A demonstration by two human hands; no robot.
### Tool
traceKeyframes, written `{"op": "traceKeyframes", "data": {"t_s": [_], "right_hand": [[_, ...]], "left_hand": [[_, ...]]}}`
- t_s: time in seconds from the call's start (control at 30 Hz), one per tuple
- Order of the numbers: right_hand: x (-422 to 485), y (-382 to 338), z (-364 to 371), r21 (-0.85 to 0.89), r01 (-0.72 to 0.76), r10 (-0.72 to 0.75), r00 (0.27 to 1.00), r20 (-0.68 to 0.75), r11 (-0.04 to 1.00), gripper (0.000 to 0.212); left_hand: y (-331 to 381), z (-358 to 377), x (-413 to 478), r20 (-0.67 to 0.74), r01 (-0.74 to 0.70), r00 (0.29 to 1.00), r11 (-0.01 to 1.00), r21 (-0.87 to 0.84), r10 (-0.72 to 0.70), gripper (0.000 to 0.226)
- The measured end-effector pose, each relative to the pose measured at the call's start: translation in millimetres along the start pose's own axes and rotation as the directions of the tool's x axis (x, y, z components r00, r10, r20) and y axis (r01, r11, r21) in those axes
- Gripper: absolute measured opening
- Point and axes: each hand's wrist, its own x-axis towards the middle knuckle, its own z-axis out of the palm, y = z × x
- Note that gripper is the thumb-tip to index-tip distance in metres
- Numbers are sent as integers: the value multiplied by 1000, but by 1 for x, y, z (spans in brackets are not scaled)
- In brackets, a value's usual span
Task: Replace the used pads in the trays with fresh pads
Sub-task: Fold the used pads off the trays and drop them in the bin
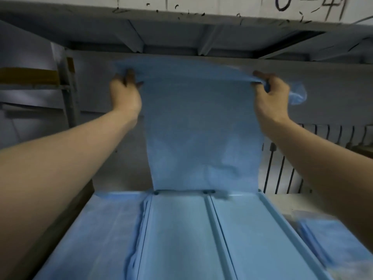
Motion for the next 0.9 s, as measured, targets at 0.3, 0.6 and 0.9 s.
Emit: {"op": "traceKeyframes", "data": {"t_s": [0.3, 0.6, 0.9], "right_hand": [[-116, 14, -44, -33, -218, 219, 975, 42, 975, 18], [-236, 49, -84, -199, -423, 448, 888, 100, 884, 11], [-308, 79, -118, -493, -422, 574, 793, 206, 761, 16]], "left_hand": [[-17, -64, -99, 96, 75, 988, 926, 369, -119, 29], [-53, -142, -214, 119, 259, 908, 761, 594, -402, 37], [-90, -207, -284, 121, 416, 753, 610, 675, -647, 27]]}}
